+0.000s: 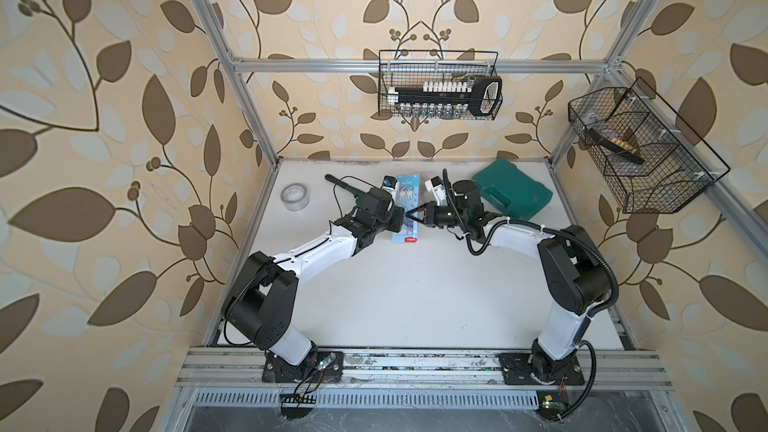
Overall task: Open the ruler set and take out the ruler
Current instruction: Open the ruler set bag.
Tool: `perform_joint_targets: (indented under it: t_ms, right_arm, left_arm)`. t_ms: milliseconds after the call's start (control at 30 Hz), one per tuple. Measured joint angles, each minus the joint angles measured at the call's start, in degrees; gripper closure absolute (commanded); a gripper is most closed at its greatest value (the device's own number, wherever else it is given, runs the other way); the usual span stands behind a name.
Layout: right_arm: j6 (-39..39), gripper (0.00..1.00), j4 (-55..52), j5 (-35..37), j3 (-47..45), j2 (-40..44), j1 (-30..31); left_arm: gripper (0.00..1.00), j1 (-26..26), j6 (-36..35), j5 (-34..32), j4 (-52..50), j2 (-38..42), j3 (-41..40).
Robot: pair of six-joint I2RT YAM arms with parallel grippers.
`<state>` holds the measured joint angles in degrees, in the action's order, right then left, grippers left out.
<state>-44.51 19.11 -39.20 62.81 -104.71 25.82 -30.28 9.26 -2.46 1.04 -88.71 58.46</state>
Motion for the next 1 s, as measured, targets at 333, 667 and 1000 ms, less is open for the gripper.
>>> perform_joint_targets:
  t_ms: [333, 667, 1000]
  right_arm:
    - [-0.1, 1.00, 0.3, -0.9, 0.0, 0.1, -0.7]
    - [-0.3, 1.00, 0.0, -0.9, 0.0, 0.1, -0.9]
    - [-0.3, 1.00, -0.3, -0.9, 0.0, 0.1, -1.2]
  left_arm:
    - [1.00, 2.6, 1.2, -0.9, 0.6, 2.0, -2.3]
    - [0.56, 2.8, 1.6, -0.3, 1.0, 2.1, -2.5]
    - [0.19, 3.4, 1.7, 2.8, 2.1, 3.1, -3.0]
